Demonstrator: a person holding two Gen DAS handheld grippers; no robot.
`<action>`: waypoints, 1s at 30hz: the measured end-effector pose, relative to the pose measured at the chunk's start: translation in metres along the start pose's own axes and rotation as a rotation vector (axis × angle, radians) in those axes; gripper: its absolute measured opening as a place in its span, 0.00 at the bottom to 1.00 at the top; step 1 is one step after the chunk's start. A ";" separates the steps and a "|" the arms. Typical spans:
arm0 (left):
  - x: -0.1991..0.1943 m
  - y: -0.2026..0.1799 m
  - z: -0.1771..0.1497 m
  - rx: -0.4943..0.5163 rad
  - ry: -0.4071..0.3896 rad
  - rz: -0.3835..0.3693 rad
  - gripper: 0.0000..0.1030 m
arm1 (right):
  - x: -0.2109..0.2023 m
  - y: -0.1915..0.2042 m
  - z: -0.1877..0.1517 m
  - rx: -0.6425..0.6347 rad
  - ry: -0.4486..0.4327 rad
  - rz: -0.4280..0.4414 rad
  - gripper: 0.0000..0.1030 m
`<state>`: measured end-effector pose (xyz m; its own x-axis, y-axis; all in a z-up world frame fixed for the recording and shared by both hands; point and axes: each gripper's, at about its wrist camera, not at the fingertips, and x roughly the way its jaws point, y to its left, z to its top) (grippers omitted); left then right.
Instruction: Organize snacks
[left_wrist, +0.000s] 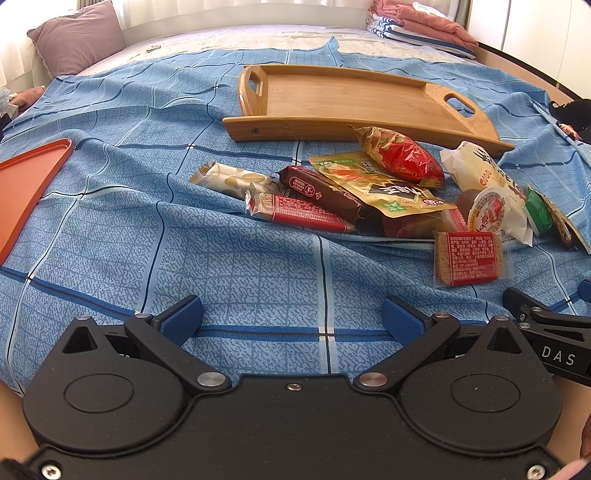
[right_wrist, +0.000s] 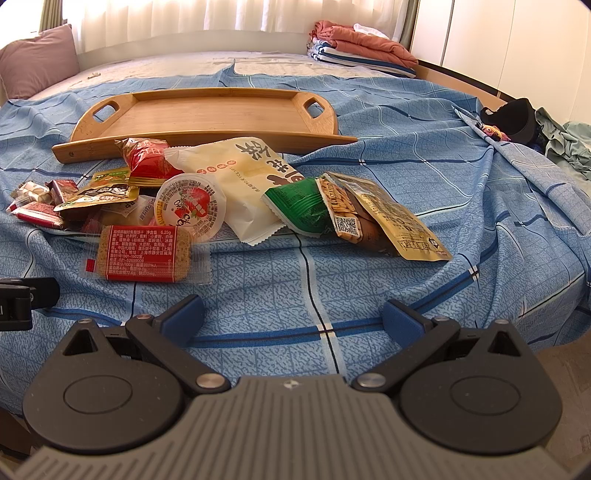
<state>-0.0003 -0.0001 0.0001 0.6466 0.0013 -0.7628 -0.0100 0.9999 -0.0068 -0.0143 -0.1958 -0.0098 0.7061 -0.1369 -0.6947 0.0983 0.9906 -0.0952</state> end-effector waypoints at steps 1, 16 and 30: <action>0.000 0.000 0.000 0.000 0.000 0.000 1.00 | 0.000 0.000 0.000 0.000 0.000 0.000 1.00; 0.000 0.000 0.000 0.004 -0.001 0.004 1.00 | -0.002 0.001 0.000 0.005 -0.001 0.001 1.00; 0.000 -0.004 -0.008 0.033 -0.078 0.021 1.00 | -0.008 -0.014 -0.001 -0.014 -0.051 0.078 1.00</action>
<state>-0.0067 -0.0037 -0.0047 0.7043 0.0218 -0.7096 0.0003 0.9995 0.0310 -0.0220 -0.2083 -0.0042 0.7463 -0.0586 -0.6631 0.0320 0.9981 -0.0522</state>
